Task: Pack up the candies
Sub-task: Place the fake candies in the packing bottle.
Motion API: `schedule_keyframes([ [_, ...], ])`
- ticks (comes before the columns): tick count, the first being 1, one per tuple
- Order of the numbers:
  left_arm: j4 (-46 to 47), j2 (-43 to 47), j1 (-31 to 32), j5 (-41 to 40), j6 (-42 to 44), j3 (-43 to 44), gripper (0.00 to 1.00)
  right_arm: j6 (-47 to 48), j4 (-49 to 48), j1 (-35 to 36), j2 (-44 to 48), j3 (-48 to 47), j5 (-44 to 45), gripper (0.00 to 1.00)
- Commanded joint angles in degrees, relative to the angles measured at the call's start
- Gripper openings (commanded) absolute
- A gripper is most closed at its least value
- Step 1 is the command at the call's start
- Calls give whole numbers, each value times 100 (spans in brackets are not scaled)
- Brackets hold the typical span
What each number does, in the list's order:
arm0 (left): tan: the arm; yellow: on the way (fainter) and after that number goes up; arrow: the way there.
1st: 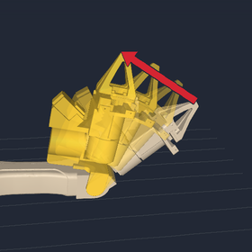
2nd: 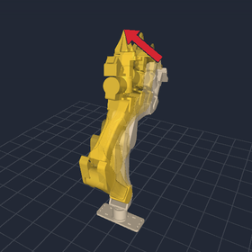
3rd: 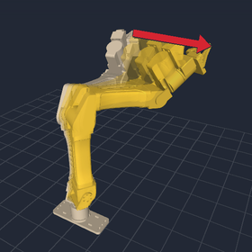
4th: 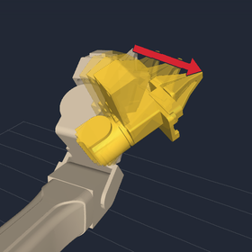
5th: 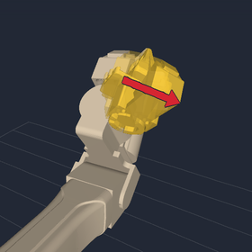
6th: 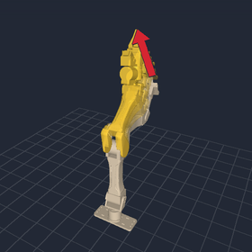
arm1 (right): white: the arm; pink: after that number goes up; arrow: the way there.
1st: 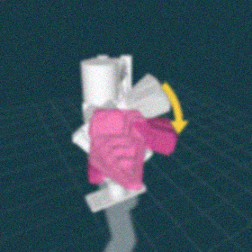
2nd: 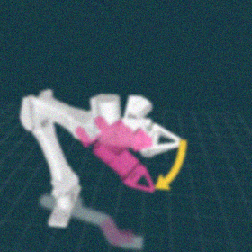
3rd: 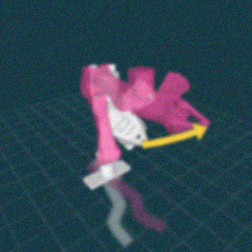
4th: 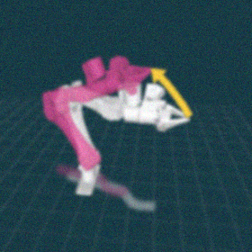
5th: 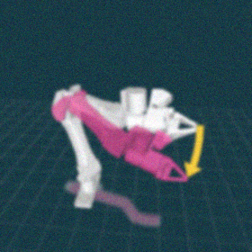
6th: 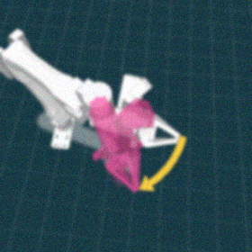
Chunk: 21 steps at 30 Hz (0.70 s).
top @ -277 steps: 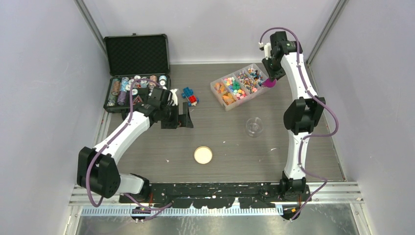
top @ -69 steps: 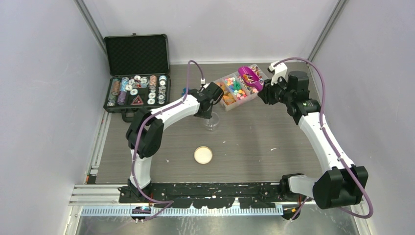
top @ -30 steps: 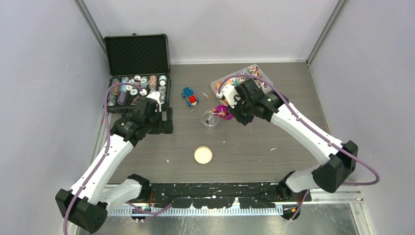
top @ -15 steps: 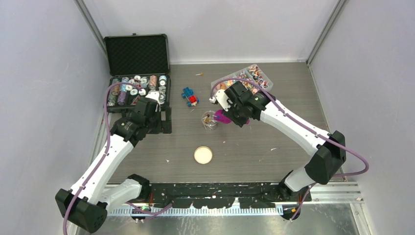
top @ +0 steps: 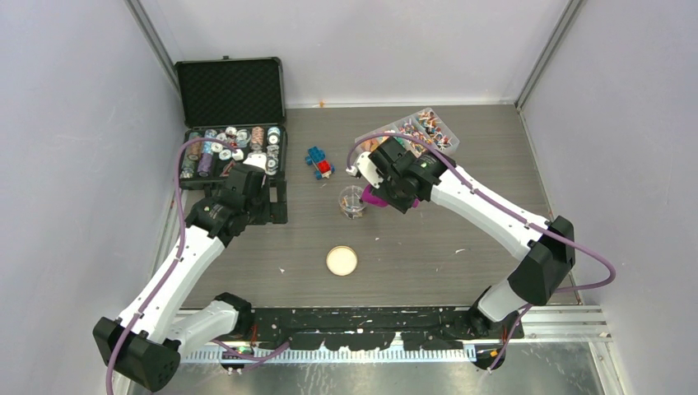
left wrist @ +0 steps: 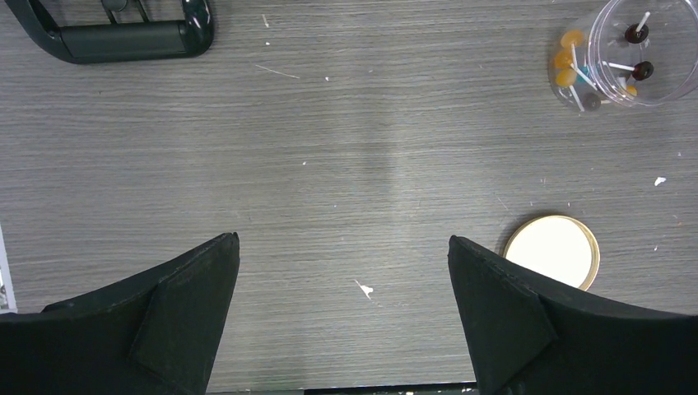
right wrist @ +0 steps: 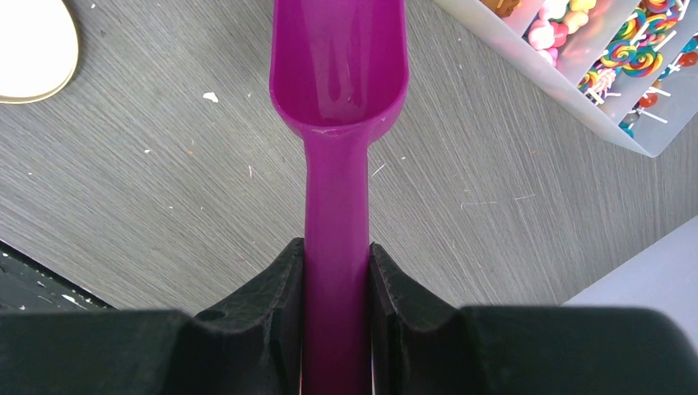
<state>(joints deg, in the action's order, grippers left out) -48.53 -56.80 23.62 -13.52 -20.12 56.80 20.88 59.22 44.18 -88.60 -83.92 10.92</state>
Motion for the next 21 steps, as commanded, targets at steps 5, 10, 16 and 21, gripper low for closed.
schedule_keyframes([
  [5, 62, 139, 20, -98, 52, 104, 100, 40, -97, 36, 289, -242, 135, 0],
  [10, 85, 173, 20, -66, 77, 95, 100, 73, -104, 32, 366, -273, 178, 1],
  [16, 124, 193, 20, 23, 131, 82, 100, 177, -50, 31, 445, -283, 158, 0],
  [21, 142, 196, 22, 72, 157, 73, 100, 265, 178, 34, 454, -380, -3, 0],
])
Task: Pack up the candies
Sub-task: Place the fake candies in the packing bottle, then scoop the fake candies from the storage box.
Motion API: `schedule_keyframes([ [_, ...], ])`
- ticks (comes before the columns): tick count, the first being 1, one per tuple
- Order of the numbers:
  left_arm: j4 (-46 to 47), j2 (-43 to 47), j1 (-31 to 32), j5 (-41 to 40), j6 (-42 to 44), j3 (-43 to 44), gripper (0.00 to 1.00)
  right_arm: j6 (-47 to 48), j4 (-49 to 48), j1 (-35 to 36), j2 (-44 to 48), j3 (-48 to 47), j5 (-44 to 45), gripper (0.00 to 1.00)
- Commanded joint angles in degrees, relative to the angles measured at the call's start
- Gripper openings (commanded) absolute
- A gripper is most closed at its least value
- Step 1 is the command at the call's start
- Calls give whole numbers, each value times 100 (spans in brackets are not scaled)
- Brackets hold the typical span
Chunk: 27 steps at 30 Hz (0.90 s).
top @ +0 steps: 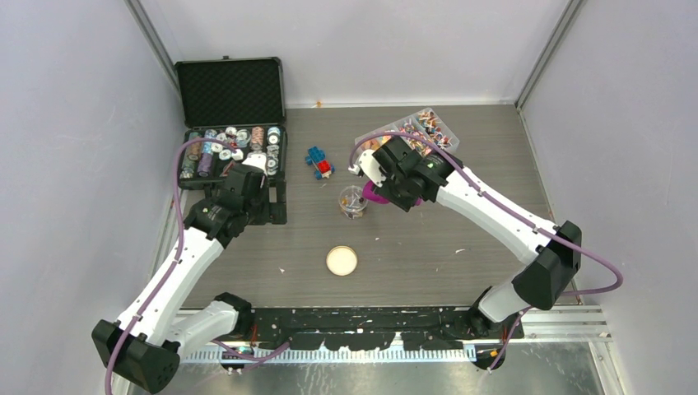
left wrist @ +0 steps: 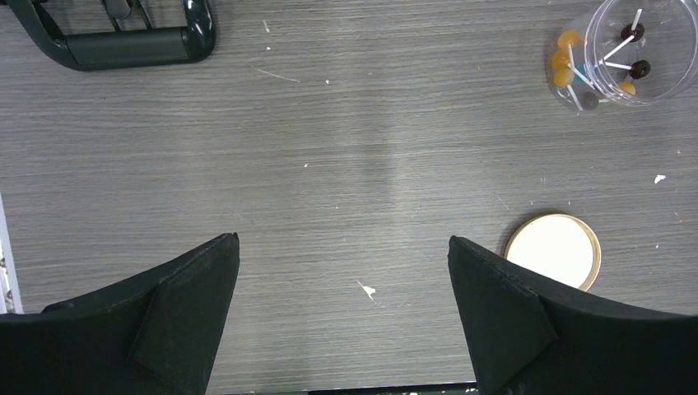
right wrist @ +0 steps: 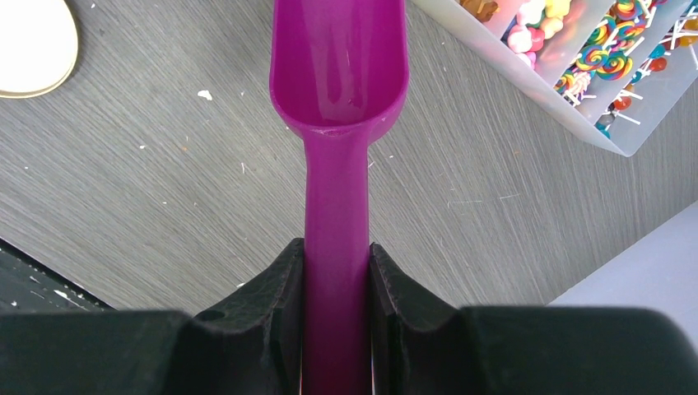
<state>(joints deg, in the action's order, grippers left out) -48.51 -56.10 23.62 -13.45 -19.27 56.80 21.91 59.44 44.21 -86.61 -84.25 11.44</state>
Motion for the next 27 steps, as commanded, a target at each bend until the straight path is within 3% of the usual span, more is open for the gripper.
schedule_keyframes([
  [1, 140, 123, 20, 77, 78, 72, 100, 162, 220, 31, 256, -373, -95, 0],
  [11, 246, 150, 21, 512, 134, 23, 100, 399, 16, -13, 503, -270, 184, 0],
  [20, 439, 202, 50, 1032, 151, -57, 99, 39, -499, -1097, 375, -600, 83, 0],
  [27, 426, 189, 178, 1079, 218, -42, 99, -458, 45, -2096, -382, -1450, 339, 1],
])
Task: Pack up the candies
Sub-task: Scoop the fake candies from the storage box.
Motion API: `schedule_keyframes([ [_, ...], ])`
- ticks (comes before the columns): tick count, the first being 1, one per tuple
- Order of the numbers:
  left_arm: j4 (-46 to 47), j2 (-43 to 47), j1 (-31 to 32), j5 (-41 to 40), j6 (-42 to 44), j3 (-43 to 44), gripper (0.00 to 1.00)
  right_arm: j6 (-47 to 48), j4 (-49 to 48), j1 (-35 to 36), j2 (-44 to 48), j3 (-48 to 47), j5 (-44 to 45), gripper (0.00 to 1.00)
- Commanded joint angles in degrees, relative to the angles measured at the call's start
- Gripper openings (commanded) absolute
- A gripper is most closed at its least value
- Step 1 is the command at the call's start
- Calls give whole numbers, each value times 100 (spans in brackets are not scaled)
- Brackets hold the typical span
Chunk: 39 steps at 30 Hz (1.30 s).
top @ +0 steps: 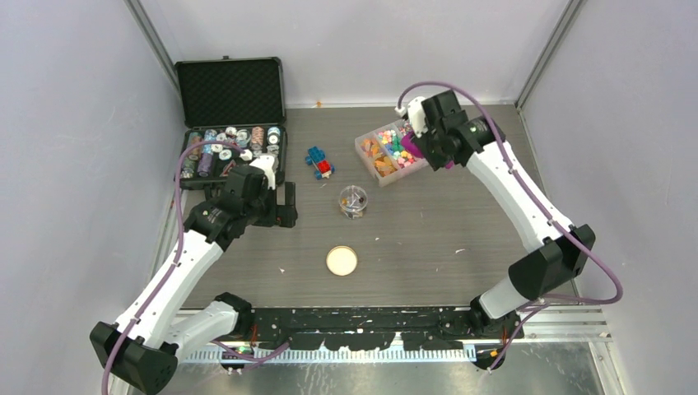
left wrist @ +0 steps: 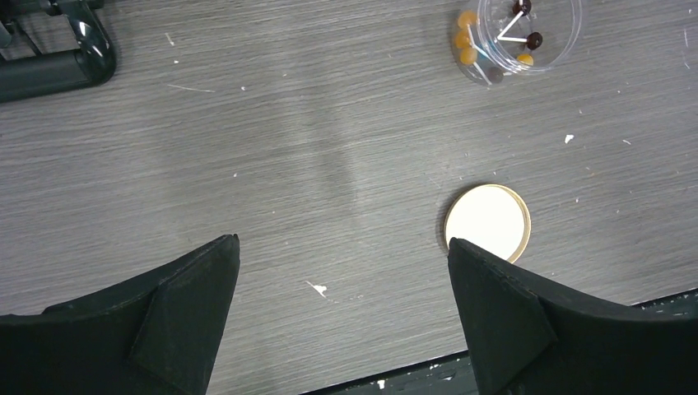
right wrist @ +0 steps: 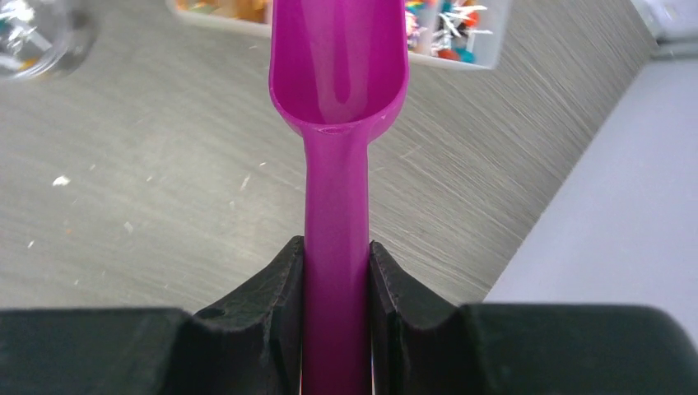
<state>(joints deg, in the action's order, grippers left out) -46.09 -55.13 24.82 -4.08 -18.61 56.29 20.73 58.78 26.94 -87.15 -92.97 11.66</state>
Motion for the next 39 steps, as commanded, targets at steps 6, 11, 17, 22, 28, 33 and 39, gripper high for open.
schedule_keyframes([
  [6, 170, 104, 111, 133, 193, 6, 100, -535, 576, -1219, -1072, -1291, 466, 0],
  [11, 181, 117, 158, 157, 187, -4, 100, -391, 964, -1563, -1787, -2087, 392, 0],
  [17, 157, 123, 181, 70, 200, 4, 100, -235, 1368, -1740, -2553, -2992, 425, 0],
  [22, 155, 126, 181, 28, 213, 8, 100, -148, 1487, -1765, -2936, -3306, 477, 1],
  [28, 140, 100, 181, -23, 220, 13, 100, -73, 1510, -1793, -3273, -3572, 385, 1],
  [33, 140, 81, 182, -62, 218, 22, 99, -49, 1622, -1793, -3665, -3982, 319, 0],
  [39, 130, 59, 181, -102, 222, 26, 99, -34, 1790, -1791, -4113, -4495, 346, 1],
])
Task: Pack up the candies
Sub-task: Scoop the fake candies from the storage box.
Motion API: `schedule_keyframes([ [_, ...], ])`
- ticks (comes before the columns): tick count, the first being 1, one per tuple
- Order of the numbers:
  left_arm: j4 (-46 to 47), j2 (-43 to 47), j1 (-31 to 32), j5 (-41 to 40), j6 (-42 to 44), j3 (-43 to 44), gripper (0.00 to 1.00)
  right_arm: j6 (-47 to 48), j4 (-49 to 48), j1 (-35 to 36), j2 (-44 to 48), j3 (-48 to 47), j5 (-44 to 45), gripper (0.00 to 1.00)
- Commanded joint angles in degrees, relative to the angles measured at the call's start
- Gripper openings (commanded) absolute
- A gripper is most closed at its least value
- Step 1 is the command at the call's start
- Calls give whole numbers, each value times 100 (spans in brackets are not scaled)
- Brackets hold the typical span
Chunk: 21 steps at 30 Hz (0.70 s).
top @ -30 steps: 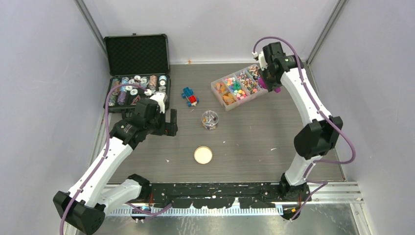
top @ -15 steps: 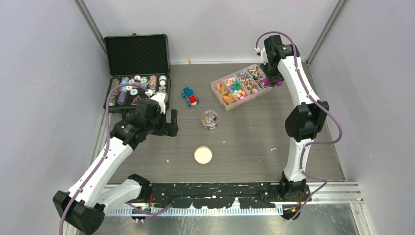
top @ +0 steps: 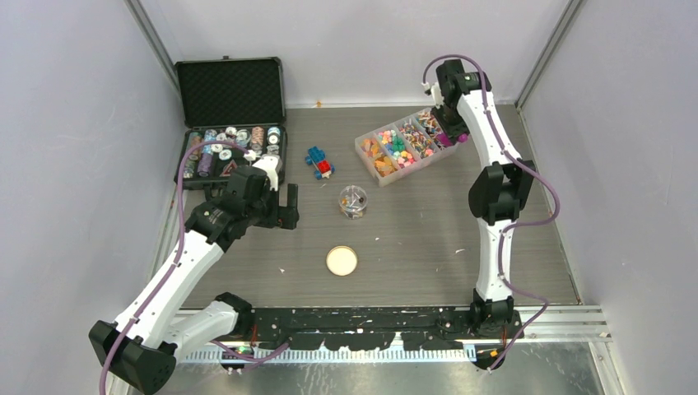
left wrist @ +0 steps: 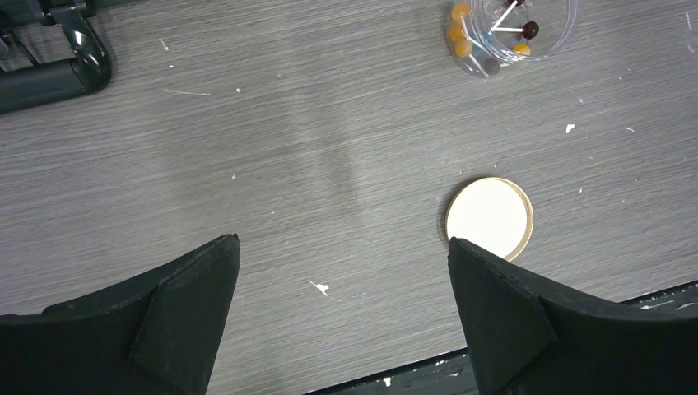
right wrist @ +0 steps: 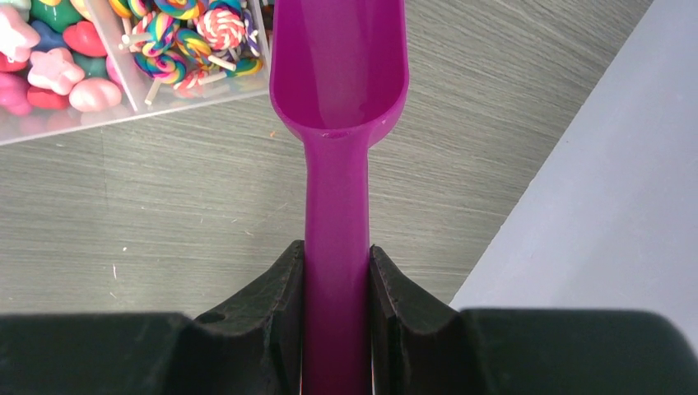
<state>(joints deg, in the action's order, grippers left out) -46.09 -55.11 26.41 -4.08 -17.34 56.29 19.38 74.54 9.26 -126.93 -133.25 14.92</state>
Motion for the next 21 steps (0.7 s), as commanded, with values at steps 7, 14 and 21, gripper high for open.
schedule_keyframes([
  [7, 120, 17, 22, -111, 99, 40, 99, 102, 254, -26, -493, -675, 7, 0],
  [14, 109, -8, 26, -147, 100, 57, 99, 136, -191, -28, -607, -591, -213, 1],
  [21, 100, -40, 22, -168, 107, 57, 99, 185, -697, -68, -473, -23, -463, 0],
])
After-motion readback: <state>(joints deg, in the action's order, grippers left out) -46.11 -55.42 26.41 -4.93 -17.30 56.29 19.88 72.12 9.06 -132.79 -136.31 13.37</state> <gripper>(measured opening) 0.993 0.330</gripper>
